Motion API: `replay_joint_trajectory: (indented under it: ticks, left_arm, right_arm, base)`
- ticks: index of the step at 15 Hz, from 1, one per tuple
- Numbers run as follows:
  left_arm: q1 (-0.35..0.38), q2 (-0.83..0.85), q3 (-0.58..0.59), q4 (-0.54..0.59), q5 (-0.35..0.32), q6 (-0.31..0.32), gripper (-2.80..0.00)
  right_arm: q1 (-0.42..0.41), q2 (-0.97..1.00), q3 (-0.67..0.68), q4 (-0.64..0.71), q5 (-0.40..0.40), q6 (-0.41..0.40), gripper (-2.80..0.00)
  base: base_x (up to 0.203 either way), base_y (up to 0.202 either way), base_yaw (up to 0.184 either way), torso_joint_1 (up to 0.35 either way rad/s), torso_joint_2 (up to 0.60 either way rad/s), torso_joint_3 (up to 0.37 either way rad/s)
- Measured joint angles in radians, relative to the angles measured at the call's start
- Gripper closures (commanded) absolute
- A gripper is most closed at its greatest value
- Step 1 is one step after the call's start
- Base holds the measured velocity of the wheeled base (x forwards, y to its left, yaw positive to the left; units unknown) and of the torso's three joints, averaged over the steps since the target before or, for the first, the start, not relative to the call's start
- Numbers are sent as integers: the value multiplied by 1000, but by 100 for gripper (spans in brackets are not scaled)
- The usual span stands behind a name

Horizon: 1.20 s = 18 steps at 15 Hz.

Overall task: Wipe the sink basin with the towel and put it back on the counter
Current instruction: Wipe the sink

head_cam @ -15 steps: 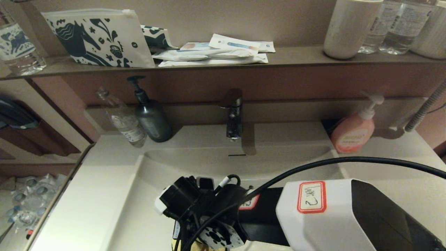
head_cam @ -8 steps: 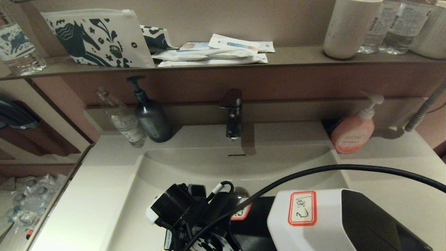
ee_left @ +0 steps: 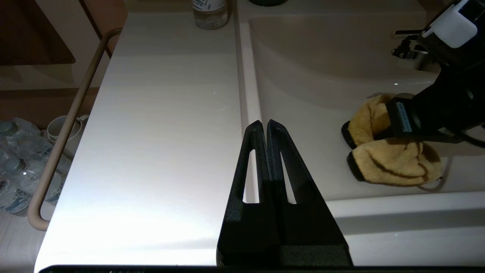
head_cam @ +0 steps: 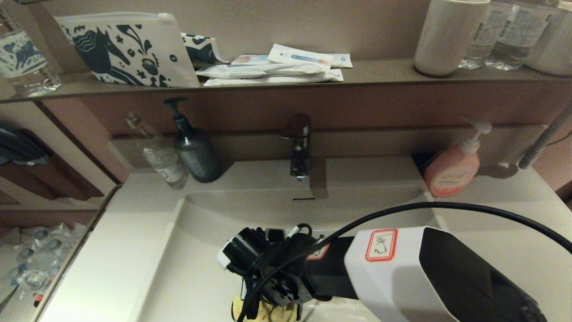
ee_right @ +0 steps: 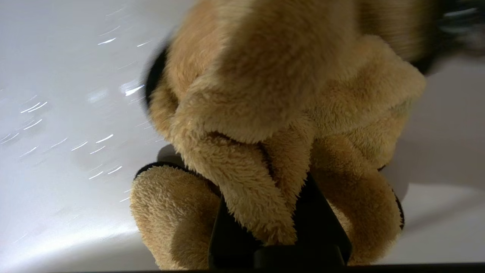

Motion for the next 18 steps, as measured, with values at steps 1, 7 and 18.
replay_joint_trajectory:
  ticks: [1,7,18]
  left_arm:
    - [0,0,0,0,0,0,0]
    - [0,0,0,0,0,0,0]
    - [0,0,0,0,0,0,0]
  right_arm:
    - [-10,-1,2,38,-14,3,0]
    - [-68,-31,111,72,-99,4,0]
    - [-207,-86,274,112,-150,-18,0]
  base:
    - [0,0,0,0,0,0]
    - [0,0,0,0,0,0]
    - [0,0,0,0,0,0]
